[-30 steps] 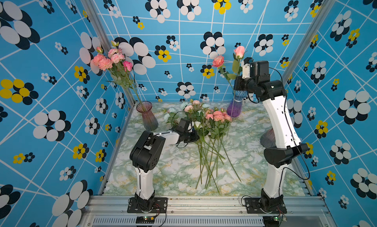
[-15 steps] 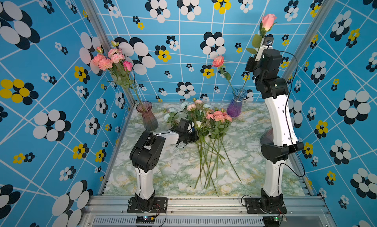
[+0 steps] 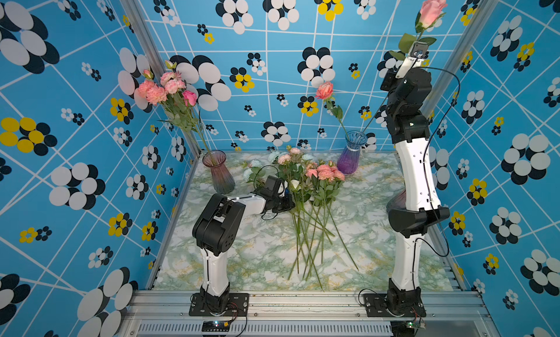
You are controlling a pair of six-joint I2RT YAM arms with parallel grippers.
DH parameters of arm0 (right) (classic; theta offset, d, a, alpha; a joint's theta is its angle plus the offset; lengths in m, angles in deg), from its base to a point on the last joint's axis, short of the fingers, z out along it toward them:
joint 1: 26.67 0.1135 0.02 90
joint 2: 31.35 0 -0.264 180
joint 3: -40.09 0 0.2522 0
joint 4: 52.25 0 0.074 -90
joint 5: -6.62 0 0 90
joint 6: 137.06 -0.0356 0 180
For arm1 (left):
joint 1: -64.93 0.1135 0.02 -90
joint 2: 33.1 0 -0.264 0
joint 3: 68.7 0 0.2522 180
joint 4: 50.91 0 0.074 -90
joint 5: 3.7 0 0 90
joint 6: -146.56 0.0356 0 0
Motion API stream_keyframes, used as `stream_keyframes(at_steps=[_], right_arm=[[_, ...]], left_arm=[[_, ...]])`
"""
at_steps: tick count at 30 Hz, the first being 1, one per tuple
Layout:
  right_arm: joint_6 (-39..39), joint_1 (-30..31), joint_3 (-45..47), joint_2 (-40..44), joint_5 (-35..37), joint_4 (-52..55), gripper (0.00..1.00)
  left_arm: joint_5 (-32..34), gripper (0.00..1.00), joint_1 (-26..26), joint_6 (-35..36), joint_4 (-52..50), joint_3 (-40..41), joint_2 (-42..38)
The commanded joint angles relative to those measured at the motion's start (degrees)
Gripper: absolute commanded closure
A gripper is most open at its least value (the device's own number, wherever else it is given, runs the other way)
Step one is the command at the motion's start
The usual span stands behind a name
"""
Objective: Place the pink flowers into the vase
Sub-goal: Place the flower in the vase.
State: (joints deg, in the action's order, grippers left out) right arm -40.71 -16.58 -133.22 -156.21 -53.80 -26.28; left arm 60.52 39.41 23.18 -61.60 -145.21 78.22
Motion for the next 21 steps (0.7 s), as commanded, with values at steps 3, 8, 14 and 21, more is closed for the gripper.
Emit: stream_keyframes(at_steps=[3, 8, 14, 21], right_arm=[[1.9, 0.1, -0.5, -5.5, -1.4, -4.1, 1.00], [-0.1, 0.1, -0.1, -8.7, -2.0, -0.9, 1.00], [-2.3, 0.1, 4.9, -8.9, -3.3, 1.5, 1.00], [-4.9, 0.1, 12.7, -7.2, -5.8, 5.1, 1.00]], left_arm=[[-0.7, 0.94, 0.4, 2.5, -1.6, 0.3, -2.5], [-0.6, 0.94, 0.5, 3.0, -2.5, -0.1, -2.9], [-0.8, 0.93, 0.5, 3.3, -3.2, -1.1, -3.2], [-1.0, 0.93, 0.5, 3.3, -3.5, -1.9, -3.5]])
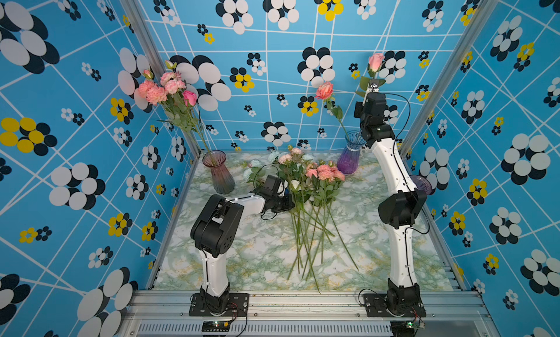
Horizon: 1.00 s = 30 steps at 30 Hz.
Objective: Place the pink flowers into the vase
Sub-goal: Place the flower in the vase.
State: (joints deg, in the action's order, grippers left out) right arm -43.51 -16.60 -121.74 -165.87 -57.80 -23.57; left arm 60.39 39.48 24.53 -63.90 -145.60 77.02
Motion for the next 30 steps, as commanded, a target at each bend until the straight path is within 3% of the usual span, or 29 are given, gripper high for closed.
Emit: stream_keyframes(at_steps=[1, 6, 12, 18, 21, 30], right_arm=[[-2.3, 0.1, 1.4, 2.4, -2.1, 3.3, 1.00], [-3.7, 0.1, 1.6, 2.0, -3.4, 7.4, 1.00], [-5.5, 0.1, 1.7, 1.8, -3.7, 10.7, 0.91], [-5.5, 0.1, 1.8, 2.6, -3.7, 12.5, 0.73], [-5.6, 0.1, 1.8, 3.1, -3.6, 13.5, 0.70], [-7.9, 0.1, 5.9, 9.2, -5.4, 15.8, 0.48]], left_arm=[[-0.9, 0.93, 0.4, 1.9, -1.3, -1.6, -2.3], [-1.0, 0.92, 0.4, 2.1, -1.6, -1.9, -2.6], [-1.2, 0.92, 0.4, 1.9, -1.2, -1.9, -3.1], [-1.2, 0.90, 0.5, 2.0, -1.7, -2.0, -3.5], [-1.1, 0.89, 0.6, 2.1, -2.0, -1.9, -3.6], [-0.7, 0.85, 1.2, 2.3, -3.0, -1.9, -3.8]])
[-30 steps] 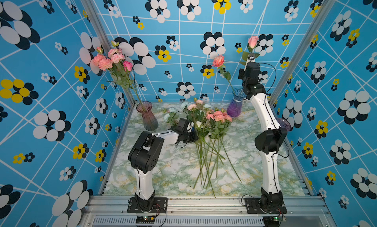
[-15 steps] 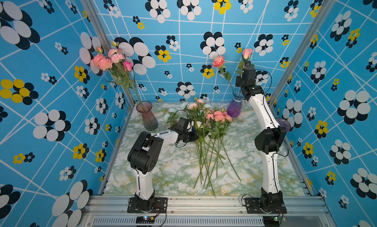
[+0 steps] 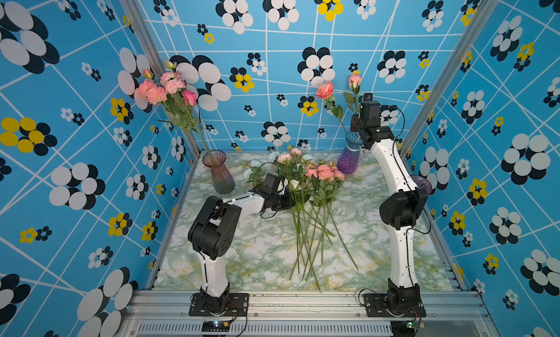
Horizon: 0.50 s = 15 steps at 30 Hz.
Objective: Place the pink flowers into the vase
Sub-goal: Place the flower in the vase.
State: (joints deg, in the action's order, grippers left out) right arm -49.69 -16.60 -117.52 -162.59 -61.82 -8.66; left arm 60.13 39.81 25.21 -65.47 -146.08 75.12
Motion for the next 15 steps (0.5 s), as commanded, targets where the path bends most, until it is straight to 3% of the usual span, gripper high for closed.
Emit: stream_keyframes(at_steps=[1, 8, 15], right_arm=[[-2.1, 0.1, 3.0, 7.1, -1.9, 0.8, 0.44], [-5.8, 0.2, 17.2, 18.5, -4.7, -3.1, 0.27], [-9.0, 1.9, 31.2, 28.1, -9.2, -5.0, 0.20]], left_arm=[[-0.3, 0.85, 1.1, 1.7, -1.6, -1.5, -1.9], [-0.2, 0.75, 2.3, 2.4, -2.9, -1.0, -4.5], [0.2, 0.72, 3.7, 2.3, -4.6, -0.4, -5.3]])
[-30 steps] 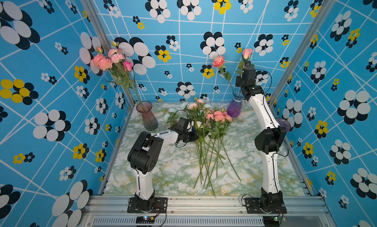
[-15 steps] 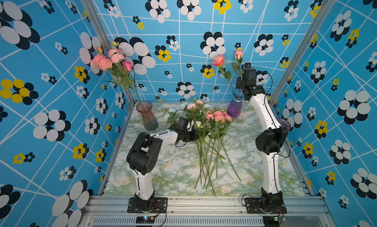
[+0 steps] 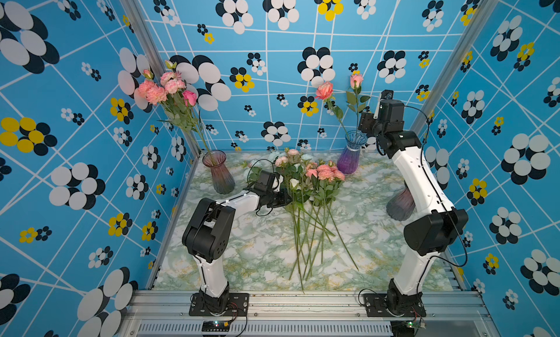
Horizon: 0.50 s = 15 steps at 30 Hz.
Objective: Place the pink flowers into the vase
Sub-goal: Place the flower in the vase.
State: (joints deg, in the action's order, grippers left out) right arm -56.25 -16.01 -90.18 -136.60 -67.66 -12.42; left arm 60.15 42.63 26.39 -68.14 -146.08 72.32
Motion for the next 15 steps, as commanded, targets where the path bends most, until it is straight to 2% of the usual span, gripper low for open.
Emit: stream_keyframes(at_steps=[1, 5, 11, 15], right_arm=[[-2.9, 1.8, 5.8, 3.5, -4.4, -1.3, 0.18], [-4.1, 5.1, 13.7, 6.7, -8.9, 0.3, 0.14], [-5.6, 11.8, 24.0, 6.7, -20.9, 2.4, 0.13], [-7.1, 17.1, 30.8, 5.4, -21.6, 0.6, 0.13]], left_arm=[[0.2, 0.71, 1.3, 0.9, -1.7, -0.1, -2.8], [0.1, 0.70, 2.9, 0.2, -1.5, 0.8, -4.2], [-1.1, 0.67, 4.9, -1.6, -0.1, 1.6, -4.5], [-4.2, 0.66, 6.4, -6.5, 5.2, 3.8, -3.5]])
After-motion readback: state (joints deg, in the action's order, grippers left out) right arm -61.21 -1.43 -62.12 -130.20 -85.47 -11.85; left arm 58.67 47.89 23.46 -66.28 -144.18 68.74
